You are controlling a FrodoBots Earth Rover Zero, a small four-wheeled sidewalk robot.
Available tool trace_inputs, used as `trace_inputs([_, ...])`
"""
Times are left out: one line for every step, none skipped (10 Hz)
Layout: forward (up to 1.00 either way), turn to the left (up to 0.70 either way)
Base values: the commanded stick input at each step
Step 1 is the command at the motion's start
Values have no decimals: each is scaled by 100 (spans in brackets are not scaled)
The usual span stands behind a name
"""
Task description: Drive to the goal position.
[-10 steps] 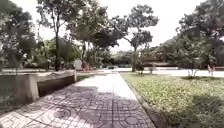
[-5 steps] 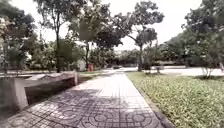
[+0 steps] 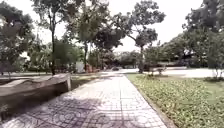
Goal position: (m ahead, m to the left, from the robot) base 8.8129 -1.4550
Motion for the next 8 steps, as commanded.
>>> trace_inputs([100,0])
trace_inputs([100,0])
trace_inputs([100,0])
trace_inputs([100,0])
trace_inputs([100,0])
trace_inputs([100,0])
trace_inputs([100,0])
trace_inputs([100,0])
